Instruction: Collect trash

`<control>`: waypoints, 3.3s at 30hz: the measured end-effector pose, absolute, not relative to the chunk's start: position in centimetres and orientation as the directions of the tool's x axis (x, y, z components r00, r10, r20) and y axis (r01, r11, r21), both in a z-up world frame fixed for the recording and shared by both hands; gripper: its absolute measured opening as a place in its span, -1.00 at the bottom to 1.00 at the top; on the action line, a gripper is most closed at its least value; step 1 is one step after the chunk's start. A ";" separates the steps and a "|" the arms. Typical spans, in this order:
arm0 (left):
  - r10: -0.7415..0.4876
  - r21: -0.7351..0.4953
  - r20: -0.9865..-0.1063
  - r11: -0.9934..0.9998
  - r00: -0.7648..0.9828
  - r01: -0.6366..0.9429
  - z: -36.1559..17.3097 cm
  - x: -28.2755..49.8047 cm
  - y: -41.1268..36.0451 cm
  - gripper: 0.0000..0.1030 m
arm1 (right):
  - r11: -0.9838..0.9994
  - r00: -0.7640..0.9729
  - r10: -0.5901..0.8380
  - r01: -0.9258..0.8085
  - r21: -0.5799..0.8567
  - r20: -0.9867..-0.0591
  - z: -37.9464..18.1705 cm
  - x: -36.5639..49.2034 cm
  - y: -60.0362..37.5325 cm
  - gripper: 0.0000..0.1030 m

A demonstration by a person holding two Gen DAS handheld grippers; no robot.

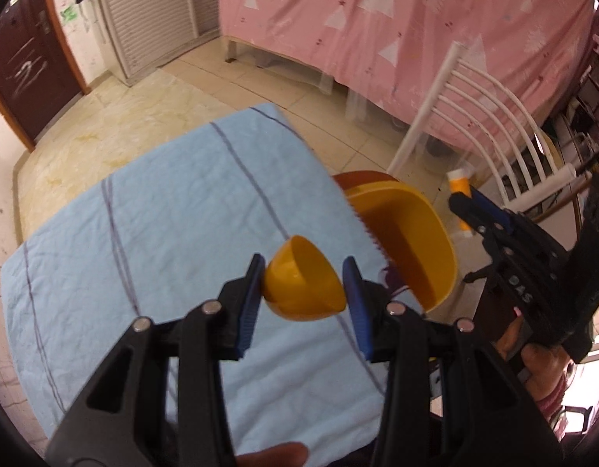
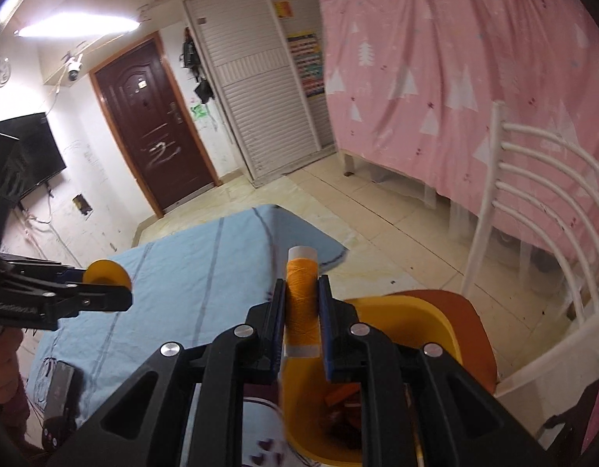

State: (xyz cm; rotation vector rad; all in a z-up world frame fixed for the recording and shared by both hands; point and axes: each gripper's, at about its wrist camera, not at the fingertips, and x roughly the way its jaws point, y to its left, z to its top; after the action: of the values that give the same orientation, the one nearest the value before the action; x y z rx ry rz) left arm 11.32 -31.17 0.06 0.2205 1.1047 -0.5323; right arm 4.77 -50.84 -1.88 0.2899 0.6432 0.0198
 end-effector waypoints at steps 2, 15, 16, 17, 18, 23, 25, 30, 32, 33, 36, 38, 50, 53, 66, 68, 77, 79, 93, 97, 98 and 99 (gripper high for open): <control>-0.302 -0.090 -0.897 0.838 0.322 0.538 -0.4 10.7 -33.0 -0.24 | 0.955 0.796 0.087 0.104 0.277 -0.598 -3.0 4.6 -52.0 -0.82; -0.316 -0.122 -0.926 0.767 0.207 0.629 -3.7 9.3 -41.7 -0.18 | 0.937 0.765 0.069 0.171 0.306 -0.640 -6.7 4.9 -55.6 -0.80; -0.318 -0.121 -0.926 0.763 0.206 0.634 -3.8 9.3 -42.1 -0.09 | 0.935 0.763 0.071 0.174 0.311 -0.642 -6.8 5.0 -55.8 -0.79; -0.320 -0.122 -0.925 0.762 0.206 0.636 -3.8 9.2 -42.2 0.07 | 0.932 0.762 0.074 0.176 0.316 -0.644 -6.9 5.0 -55.9 -0.75; -0.322 -0.122 -0.924 0.760 0.207 0.639 -3.8 9.2 -42.4 0.10 | 0.931 0.762 0.077 0.176 0.320 -0.643 -6.9 5.0 -56.0 -0.71; -0.322 -0.119 -0.921 0.768 0.220 0.629 -3.6 9.6 -41.9 0.20 | 0.926 0.767 0.078 0.181 0.331 -0.637 -7.1 4.9 -55.9 0.32; -0.339 -0.140 -0.916 0.770 0.213 0.623 -3.4 9.9 -40.9 0.29 | 0.925 0.775 0.078 0.179 0.335 -0.628 -7.0 4.8 -55.7 0.46; -0.381 -0.160 -0.887 0.784 0.262 0.599 -1.8 10.4 -37.9 0.69 | 0.924 0.792 0.073 0.175 0.339 -0.606 -6.2 4.8 -55.1 0.63; -0.405 -0.180 -0.871 0.791 0.279 0.584 -1.0 10.5 -36.3 0.73 | 0.927 0.794 0.075 0.168 0.337 -0.603 -5.8 5.0 -54.8 0.65; -0.411 -0.185 -0.865 0.796 0.290 0.577 -0.6 10.5 -35.4 0.74 | 0.928 0.795 0.076 0.163 0.334 -0.602 -5.6 5.1 -54.5 0.65; -0.421 -0.190 -0.844 0.813 0.331 0.550 0.3 10.7 -33.0 0.80 | 0.932 0.797 0.077 0.156 0.328 -0.599 -4.9 5.5 -53.8 0.65; -0.421 -0.186 -0.829 0.828 0.367 0.529 0.9 10.8 -31.2 0.83 | 0.933 0.805 0.085 0.143 0.330 -0.588 -4.2 5.9 -52.9 0.66; -0.384 -0.200 -0.769 0.904 0.511 0.379 2.2 10.8 -19.1 0.86 | 0.966 0.805 0.154 0.000 0.260 -0.572 -0.6 9.0 -44.3 0.66; -0.357 -0.193 -0.757 0.923 0.548 0.334 2.1 10.7 -16.1 0.87 | 0.968 0.801 0.175 -0.035 0.247 -0.572 -0.2 9.6 -41.9 0.66; -0.139 -0.106 -0.680 0.990 0.720 0.091 0.3 8.5 -3.7 0.88 | 0.954 0.802 0.292 -0.210 0.212 -0.520 0.2 9.7 -31.8 0.67; -0.111 -0.096 -0.675 0.993 0.729 0.062 -0.3 7.9 -2.3 0.88 | 0.950 0.803 0.309 -0.231 0.211 -0.509 0.2 9.5 -30.8 0.67; -0.046 -0.073 -0.663 0.997 0.747 -0.003 -3.0 6.2 1.1 0.88 | 0.939 0.800 0.339 -0.260 0.223 -0.494 -0.4 9.3 -28.6 0.74; -0.049 -0.081 -0.657 0.997 0.752 -0.005 -3.5 5.9 1.6 0.87 | 0.940 0.802 0.336 -0.256 0.224 -0.494 -0.6 9.2 -28.5 0.75; -0.064 -0.110 -0.653 0.994 0.755 -0.012 -5.7 5.1 2.5 0.88 | 0.947 0.800 0.319 -0.247 0.206 -0.507 -1.3 9.2 -27.8 0.83; -0.063 -0.113 -0.654 0.994 0.754 -0.014 -5.7 5.2 2.6 0.88 | 0.946 0.799 0.321 -0.248 0.208 -0.508 -1.4 9.2 -28.1 0.83; -0.063 -0.113 -0.653 0.994 0.755 -0.014 -5.7 5.2 2.7 0.88 | 0.947 0.799 0.320 -0.247 0.207 -0.509 -1.5 9.2 -28.1 0.83; -0.063 -0.112 -0.653 0.994 0.754 -0.014 -5.7 5.2 2.7 0.88 | 0.947 0.800 0.319 -0.247 0.207 -0.508 -1.5 9.2 -28.1 0.83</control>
State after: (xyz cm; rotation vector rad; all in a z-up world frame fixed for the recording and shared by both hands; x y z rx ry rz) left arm 5.18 2.73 -5.71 -0.1128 0.7159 -0.0271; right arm 9.18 -28.13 -1.48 0.1330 0.5671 0.3045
